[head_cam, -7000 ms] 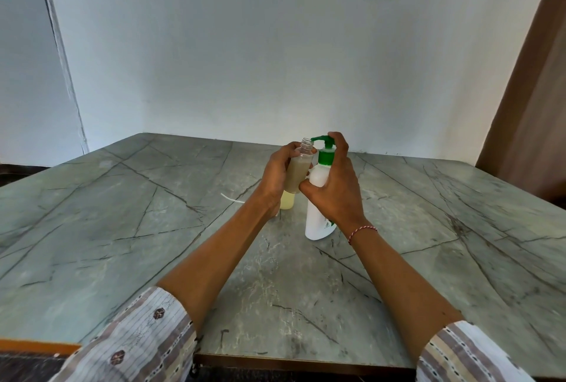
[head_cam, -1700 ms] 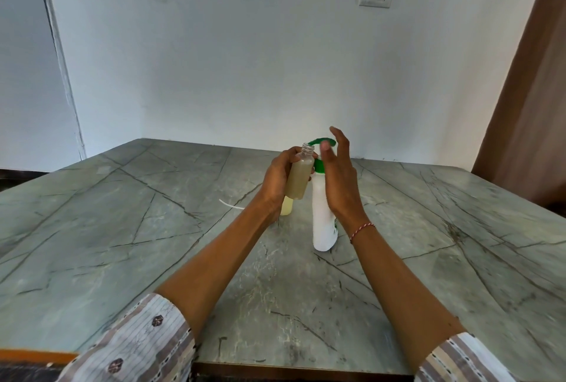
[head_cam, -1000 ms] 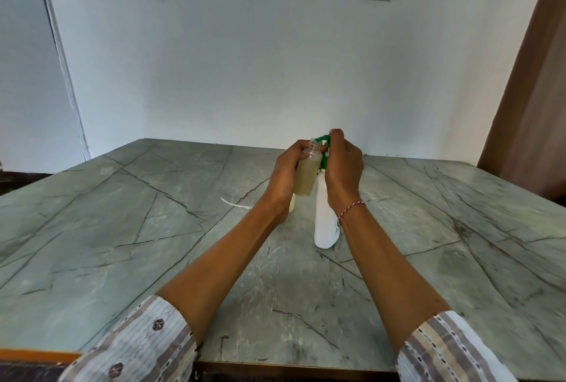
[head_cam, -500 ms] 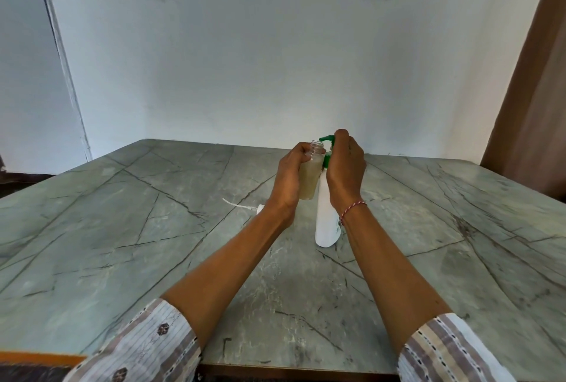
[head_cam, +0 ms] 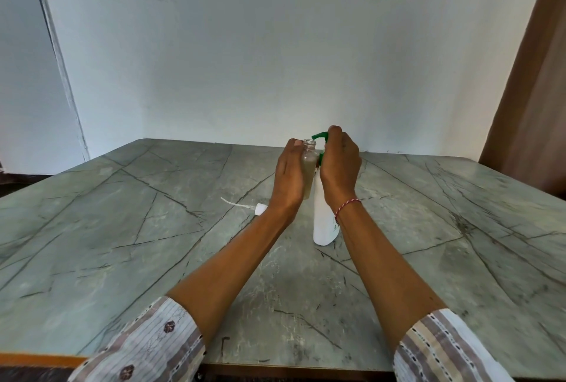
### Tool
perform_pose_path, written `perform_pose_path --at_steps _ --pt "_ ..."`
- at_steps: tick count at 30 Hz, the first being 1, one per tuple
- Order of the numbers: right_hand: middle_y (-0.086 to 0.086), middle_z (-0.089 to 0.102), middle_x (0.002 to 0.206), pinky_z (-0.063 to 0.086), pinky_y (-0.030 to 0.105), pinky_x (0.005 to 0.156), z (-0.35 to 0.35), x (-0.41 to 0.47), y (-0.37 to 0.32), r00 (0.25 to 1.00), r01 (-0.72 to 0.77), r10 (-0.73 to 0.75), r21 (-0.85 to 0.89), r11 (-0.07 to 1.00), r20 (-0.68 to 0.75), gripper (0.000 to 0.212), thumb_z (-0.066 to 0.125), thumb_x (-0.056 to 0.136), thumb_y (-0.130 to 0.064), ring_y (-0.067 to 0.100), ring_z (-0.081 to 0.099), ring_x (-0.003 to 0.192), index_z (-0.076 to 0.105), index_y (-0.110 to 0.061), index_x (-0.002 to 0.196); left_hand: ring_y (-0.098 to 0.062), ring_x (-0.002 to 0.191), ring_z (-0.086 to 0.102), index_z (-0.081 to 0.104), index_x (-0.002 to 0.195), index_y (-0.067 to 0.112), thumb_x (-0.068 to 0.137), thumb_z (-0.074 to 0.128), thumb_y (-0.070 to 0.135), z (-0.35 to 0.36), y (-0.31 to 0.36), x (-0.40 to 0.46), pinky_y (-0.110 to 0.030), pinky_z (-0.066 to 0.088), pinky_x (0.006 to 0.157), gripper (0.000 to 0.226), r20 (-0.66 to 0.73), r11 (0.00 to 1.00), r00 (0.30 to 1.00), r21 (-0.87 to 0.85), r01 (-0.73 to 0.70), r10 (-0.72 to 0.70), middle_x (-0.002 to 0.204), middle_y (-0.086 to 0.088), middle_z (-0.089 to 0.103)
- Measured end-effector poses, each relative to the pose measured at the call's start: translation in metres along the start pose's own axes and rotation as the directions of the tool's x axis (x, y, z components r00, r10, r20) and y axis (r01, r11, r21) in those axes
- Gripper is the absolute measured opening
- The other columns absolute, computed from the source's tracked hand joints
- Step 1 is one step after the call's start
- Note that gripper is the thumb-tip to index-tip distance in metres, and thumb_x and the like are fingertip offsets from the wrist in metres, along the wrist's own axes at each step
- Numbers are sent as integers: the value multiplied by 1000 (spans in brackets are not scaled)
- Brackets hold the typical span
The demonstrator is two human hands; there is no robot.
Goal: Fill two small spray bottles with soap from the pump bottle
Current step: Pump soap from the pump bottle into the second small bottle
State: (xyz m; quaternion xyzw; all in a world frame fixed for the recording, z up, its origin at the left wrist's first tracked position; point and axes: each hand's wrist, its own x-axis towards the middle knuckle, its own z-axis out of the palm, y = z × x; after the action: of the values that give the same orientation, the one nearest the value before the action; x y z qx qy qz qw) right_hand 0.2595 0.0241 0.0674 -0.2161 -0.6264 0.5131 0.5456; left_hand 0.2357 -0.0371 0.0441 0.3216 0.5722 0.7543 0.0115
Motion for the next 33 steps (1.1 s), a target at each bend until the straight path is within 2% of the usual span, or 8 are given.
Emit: perform_pose_path --at_steps 3,6,9,11,14,16,23,33 --pt "-7 43 59 30 22 53 0 -1 -1 1000 6 -6 4 1000 -21 36 40 94 -29 7 41 58 39 -22 59 12 81 55 53 90 37 100 26 37 2 0 -2 -26 45 86 29 -10 1000 1000 23 10 -9 85 28 60" --pt "-8 43 61 30 21 53 1 -2 -1 1000 -2 3 14 1000 -23 31 41 93 -29 6 41 57 41 -21 63 -7 107 53 49 116 34 99 24 41 3 0 -4 -35 38 105 31 -12 998 999 34 44 -43 117 9 56" --pt "-8 43 65 30 22 54 0 -1 0 1000 -10 10 23 1000 -27 23 40 93 -29 10 43 64 45 -13 77 -9 116 46 40 133 28 99 23 42 2 -1 -5 -32 32 107 41 -9 997 998 43 57 -56 134 4 47" --pt "-9 42 66 31 21 54 -1 0 1 999 -8 8 23 1000 -31 21 39 94 -28 11 43 66 45 -12 81 -4 109 45 41 132 29 99 24 43 2 -1 -5 -28 32 102 40 -5 996 998 50 67 -67 128 9 47" --pt "-8 41 65 30 20 53 -1 0 1 999 -13 14 29 1000 -31 20 38 95 -25 6 40 61 44 -12 80 12 87 50 47 97 45 99 24 41 4 1 -6 -22 35 90 23 16 997 998 57 61 -62 97 29 48" --pt "-8 41 65 29 20 53 -2 1 2 999 -16 16 19 1000 -30 21 38 95 -25 6 40 61 44 -12 79 16 81 50 45 90 47 99 25 41 4 1 -6 -20 34 87 23 15 996 998 68 57 -58 92 32 46" --pt "-9 47 67 29 14 53 0 2 2 1000 8 -9 -70 997 -5 45 29 97 -49 4 46 61 52 -11 87 -11 122 40 31 140 26 98 24 44 3 -5 -3 -27 28 100 46 -11 992 995 78 97 -97 143 1 38" --pt "-9 43 67 32 22 56 0 2 3 1000 -19 20 52 998 -18 20 38 94 -27 13 46 73 45 -13 81 -5 105 39 33 137 27 98 23 45 3 -4 -5 -25 30 94 44 -24 991 993 63 118 -117 123 10 40"
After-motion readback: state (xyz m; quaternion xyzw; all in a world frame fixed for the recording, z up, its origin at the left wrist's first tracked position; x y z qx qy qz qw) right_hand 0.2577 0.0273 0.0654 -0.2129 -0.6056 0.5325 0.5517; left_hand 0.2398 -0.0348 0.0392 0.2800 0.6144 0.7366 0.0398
